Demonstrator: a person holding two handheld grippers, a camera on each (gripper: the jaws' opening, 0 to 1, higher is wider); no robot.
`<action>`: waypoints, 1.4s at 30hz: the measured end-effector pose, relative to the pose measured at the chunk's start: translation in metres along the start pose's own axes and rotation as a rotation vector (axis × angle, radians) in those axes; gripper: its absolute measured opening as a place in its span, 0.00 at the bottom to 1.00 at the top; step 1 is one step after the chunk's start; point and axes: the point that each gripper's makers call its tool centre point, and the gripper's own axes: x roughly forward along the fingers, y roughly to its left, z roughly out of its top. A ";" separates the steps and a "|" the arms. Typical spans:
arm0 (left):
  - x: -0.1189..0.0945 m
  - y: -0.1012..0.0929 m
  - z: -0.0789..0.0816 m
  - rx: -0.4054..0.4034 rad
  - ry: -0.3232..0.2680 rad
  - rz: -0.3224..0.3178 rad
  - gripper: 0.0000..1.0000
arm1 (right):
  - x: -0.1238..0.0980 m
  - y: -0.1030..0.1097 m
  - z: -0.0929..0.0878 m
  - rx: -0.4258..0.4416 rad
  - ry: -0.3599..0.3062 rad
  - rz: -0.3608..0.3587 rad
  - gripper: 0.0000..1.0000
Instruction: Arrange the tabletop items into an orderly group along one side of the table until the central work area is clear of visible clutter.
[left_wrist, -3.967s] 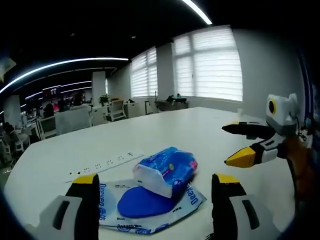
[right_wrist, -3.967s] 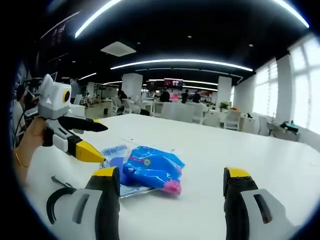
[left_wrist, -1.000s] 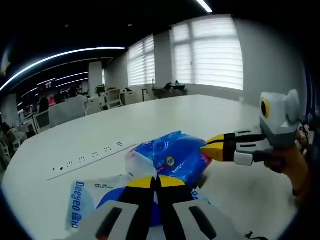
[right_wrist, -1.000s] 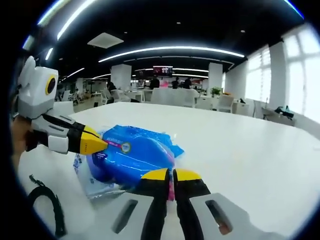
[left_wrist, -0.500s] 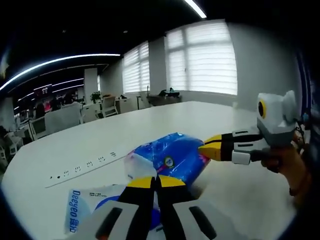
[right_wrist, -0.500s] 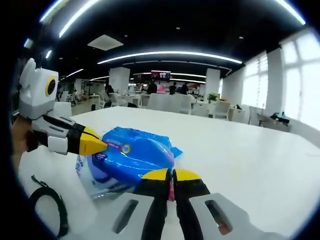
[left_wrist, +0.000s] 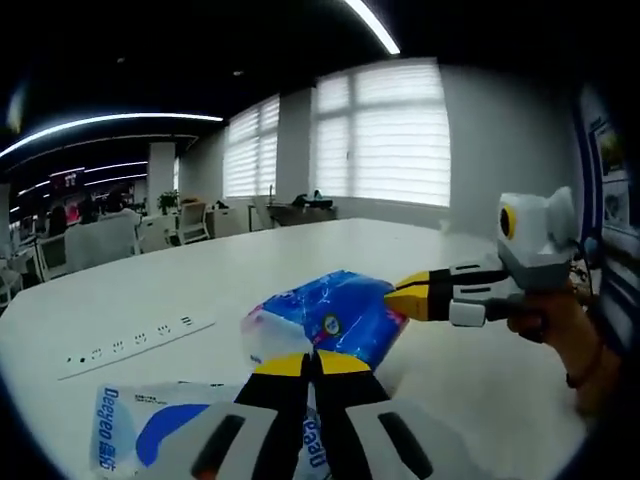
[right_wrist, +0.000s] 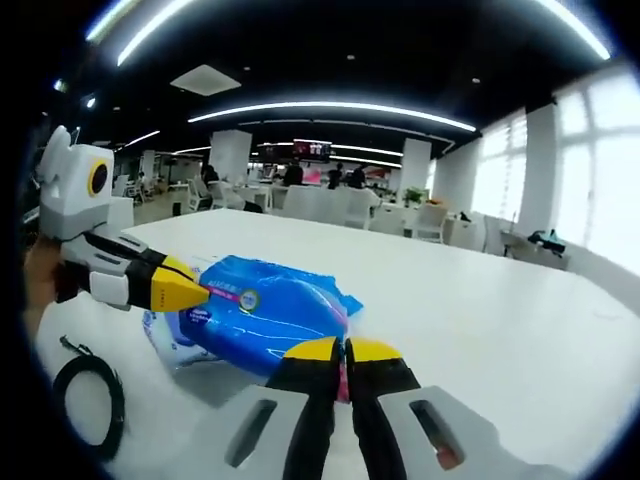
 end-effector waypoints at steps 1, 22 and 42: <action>0.004 -0.014 0.007 0.051 -0.033 -0.024 0.00 | -0.009 -0.009 -0.002 -0.040 0.014 -0.035 0.00; 0.023 -0.055 -0.012 0.179 -0.006 -0.095 0.00 | -0.025 -0.037 -0.024 0.004 0.055 -0.065 0.00; 0.036 -0.074 -0.044 0.345 0.093 -0.125 0.01 | -0.021 -0.046 -0.065 0.085 0.114 -0.066 0.01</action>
